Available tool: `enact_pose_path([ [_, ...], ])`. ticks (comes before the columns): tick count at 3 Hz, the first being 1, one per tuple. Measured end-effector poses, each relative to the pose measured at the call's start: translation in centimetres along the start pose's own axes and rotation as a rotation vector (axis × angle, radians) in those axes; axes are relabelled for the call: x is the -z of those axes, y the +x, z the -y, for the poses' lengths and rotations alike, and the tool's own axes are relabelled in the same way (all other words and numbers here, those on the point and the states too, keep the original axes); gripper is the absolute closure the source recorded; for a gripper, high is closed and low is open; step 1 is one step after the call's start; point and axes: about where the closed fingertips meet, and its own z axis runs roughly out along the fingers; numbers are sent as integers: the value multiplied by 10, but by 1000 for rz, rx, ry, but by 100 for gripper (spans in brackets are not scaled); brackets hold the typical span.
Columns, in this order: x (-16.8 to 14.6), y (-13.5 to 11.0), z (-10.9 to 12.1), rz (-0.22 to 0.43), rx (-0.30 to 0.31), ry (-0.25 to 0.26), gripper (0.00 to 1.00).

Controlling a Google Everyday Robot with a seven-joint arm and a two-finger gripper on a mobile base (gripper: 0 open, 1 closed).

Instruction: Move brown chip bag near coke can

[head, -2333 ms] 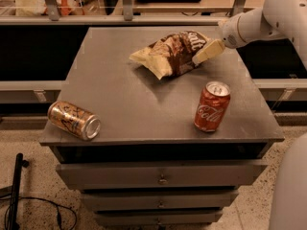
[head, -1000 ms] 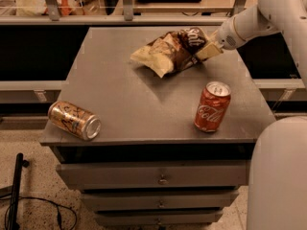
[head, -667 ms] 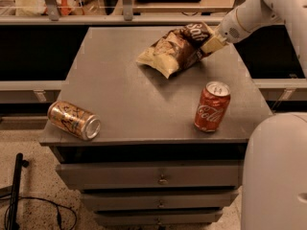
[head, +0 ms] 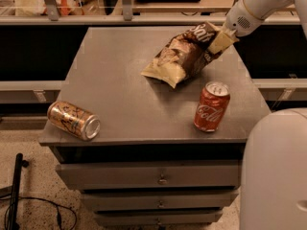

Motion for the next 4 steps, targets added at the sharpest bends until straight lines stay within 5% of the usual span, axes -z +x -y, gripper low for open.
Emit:
enact_pose_path([
  [2,42,3,-64,-76,-113,-63,100],
  [4,46,21,-95,-147,-189,-88,100],
])
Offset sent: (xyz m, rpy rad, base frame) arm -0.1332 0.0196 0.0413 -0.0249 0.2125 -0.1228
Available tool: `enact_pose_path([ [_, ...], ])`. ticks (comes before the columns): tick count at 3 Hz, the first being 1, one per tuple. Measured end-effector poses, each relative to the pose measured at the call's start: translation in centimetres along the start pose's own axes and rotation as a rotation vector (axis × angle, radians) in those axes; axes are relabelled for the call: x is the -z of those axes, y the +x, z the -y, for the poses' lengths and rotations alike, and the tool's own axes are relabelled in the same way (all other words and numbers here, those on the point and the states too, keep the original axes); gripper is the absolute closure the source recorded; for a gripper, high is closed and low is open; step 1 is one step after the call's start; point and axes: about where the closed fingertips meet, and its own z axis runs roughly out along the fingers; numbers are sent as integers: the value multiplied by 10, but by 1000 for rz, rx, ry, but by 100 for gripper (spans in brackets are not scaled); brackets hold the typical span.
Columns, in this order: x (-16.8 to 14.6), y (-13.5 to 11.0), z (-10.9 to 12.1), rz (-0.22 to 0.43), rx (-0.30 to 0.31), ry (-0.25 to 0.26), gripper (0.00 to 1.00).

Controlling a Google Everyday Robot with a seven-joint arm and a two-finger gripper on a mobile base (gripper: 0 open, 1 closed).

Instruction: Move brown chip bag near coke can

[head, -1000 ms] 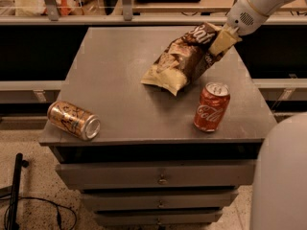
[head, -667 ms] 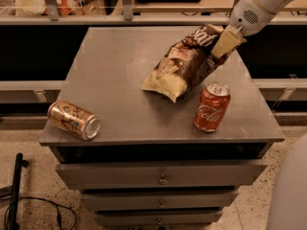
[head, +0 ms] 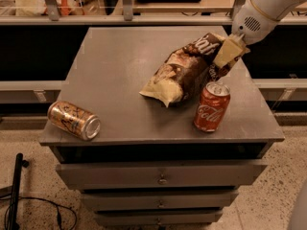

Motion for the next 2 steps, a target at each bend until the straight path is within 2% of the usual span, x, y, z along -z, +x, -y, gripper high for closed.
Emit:
enact_pose_path([
  [1,-7,6,-5,-33,-17,-34,83],
  [2,-11,7,-9,-45,-21,-63,59],
])
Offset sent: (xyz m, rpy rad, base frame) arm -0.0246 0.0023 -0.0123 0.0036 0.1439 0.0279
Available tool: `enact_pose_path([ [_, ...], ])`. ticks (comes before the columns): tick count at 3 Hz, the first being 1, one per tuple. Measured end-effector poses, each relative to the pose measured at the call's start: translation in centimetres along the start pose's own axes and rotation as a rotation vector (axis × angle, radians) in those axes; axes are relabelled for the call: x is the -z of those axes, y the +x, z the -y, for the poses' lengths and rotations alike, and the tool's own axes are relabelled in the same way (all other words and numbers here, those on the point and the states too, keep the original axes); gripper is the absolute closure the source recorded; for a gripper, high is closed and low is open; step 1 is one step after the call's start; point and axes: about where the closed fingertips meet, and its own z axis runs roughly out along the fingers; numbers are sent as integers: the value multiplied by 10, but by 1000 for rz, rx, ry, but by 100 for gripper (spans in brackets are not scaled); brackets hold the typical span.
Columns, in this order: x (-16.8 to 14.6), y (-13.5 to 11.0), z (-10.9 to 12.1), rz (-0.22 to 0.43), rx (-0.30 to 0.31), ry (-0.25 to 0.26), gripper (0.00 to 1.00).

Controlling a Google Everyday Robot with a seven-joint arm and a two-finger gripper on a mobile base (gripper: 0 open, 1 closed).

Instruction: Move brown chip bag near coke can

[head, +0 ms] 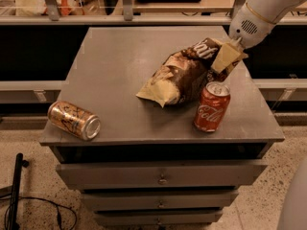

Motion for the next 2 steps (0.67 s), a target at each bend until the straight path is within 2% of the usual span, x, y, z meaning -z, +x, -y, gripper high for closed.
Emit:
enact_pose_path([
  [2,-7,-2,5,-24,3,5,13],
])
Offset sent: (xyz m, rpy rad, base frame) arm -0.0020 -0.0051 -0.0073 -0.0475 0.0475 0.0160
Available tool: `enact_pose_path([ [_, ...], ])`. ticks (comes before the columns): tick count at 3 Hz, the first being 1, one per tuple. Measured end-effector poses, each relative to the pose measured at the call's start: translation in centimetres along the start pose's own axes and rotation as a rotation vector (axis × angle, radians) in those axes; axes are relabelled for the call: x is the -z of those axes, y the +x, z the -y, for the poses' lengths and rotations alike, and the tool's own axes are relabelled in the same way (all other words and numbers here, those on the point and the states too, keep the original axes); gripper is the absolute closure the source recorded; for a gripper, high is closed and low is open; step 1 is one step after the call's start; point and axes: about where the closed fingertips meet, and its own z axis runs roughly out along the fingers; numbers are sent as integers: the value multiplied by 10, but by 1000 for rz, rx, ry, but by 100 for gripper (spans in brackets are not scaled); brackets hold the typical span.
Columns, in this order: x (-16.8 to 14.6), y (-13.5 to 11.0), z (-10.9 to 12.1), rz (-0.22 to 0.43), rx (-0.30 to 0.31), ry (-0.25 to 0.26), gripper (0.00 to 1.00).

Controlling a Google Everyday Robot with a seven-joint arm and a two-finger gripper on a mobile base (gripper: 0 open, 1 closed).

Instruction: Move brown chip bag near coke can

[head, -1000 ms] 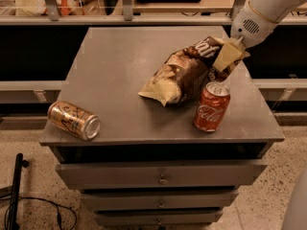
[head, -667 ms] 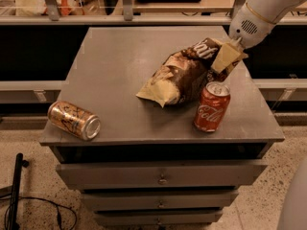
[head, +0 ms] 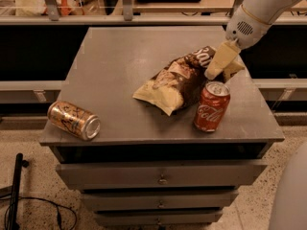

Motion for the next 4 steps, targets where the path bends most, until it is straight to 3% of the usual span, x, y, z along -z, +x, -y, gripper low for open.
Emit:
enact_pose_path([
  [1,0,0,1,-5,6,8,0],
  [2,7,4,6,-1,0,36,0],
  [3,16,15,14,28,-3,111,0],
  [4,29,27,30,52,-36,249,0],
])
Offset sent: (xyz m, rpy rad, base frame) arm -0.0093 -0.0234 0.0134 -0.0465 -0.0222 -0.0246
